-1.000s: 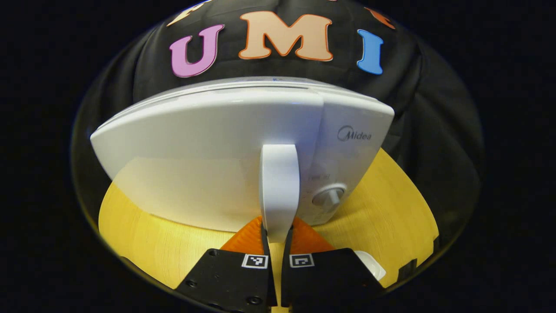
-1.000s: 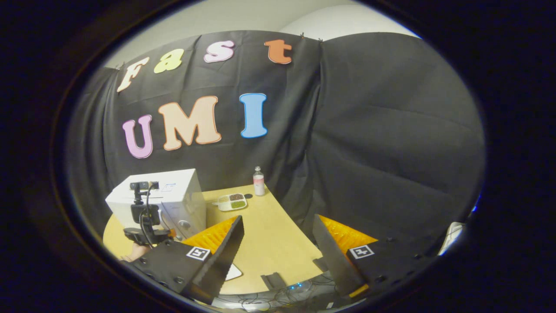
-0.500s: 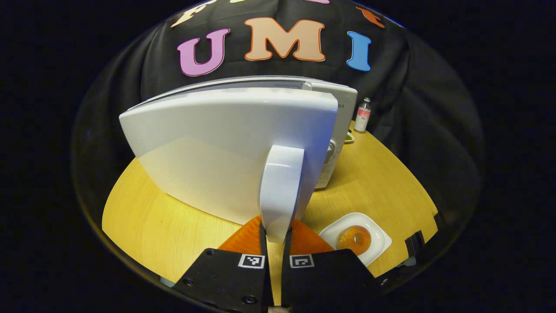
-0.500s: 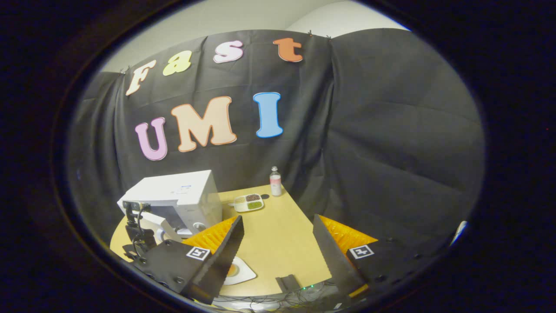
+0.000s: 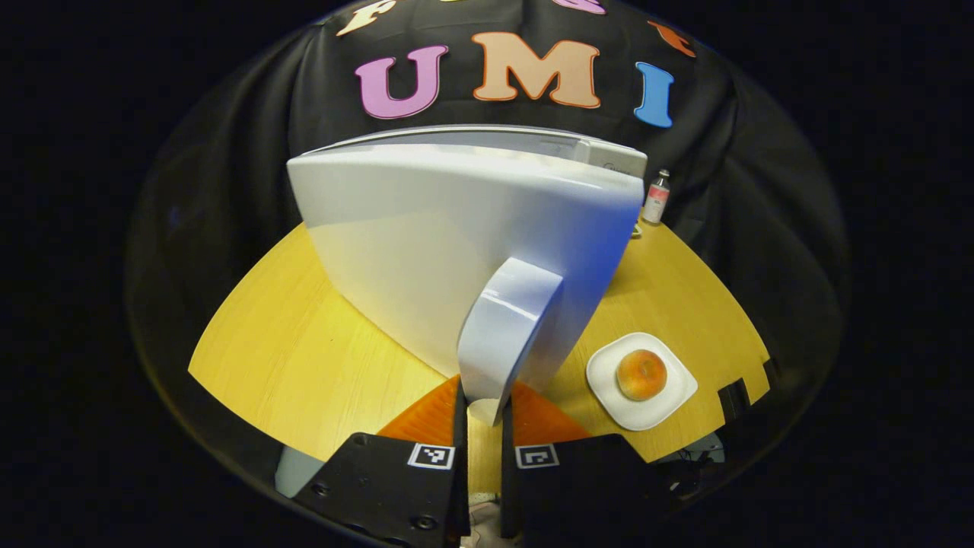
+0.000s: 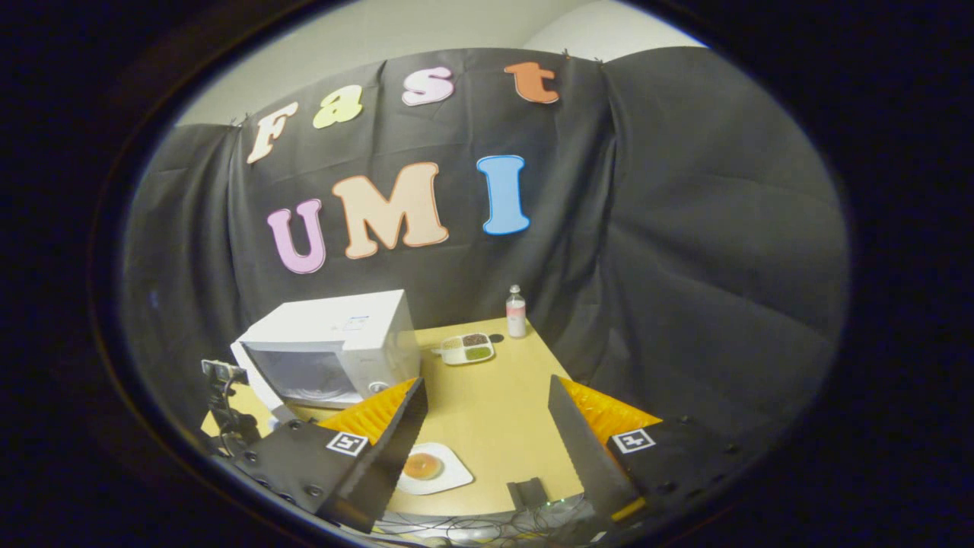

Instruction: Open the microwave oven with the left hand, put the food in, and close the microwave oven.

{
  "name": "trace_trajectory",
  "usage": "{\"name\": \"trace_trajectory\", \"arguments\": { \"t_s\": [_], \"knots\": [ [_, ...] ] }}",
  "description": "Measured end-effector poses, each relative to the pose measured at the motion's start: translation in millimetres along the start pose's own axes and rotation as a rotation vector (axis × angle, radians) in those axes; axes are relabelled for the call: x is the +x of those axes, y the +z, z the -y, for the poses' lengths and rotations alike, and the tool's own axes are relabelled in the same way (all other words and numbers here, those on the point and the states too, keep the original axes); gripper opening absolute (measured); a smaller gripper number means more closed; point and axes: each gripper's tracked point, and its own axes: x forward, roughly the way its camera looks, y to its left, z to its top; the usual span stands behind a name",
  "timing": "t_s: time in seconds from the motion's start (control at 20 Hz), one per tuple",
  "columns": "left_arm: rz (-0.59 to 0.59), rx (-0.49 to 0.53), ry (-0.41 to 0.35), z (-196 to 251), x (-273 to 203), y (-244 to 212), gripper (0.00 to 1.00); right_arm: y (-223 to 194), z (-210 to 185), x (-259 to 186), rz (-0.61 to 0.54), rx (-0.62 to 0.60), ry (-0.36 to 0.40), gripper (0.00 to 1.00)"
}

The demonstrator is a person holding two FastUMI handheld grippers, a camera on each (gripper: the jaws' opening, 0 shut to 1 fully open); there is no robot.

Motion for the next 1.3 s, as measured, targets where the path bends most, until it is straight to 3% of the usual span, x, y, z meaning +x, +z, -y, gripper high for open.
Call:
{"name": "trace_trajectory", "arguments": {
  "t_s": [0.3,0.5,0.6,0.8,0.9,0.95,1.3],
  "knots": [
    [-0.015,-0.128,0.096,-52,-27,-23,0.2,-4,-27,10,-0.007,0.005,0.067,0.96],
    [-0.008,-0.195,0.15,-86,-44,-35,0.43,-5,-42,16,-0.004,-0.015,0.098,0.96],
    [-0.009,-0.217,0.159,-102,-52,-40,0.63,-8,-49,20,-0.009,-0.023,0.105,0.96],
    [-0.005,-0.263,0.18,-130,-64,-49,0.61,-14,-64,27,-0.015,-0.04,0.113,0.96],
    [-0.004,-0.288,0.179,-141,-71,-53,0.68,-19,-76,31,-0.025,-0.046,0.12,0.96],
    [-0.003,-0.306,0.175,-149,-74,-55,0.64,-22,-82,33,-0.032,-0.05,0.126,0.96],
    [-0.003,-0.383,0.15,-192,-88,-65,0.66,-61,-134,44,-0.111,-0.071,0.172,0.97]
  ]
}}
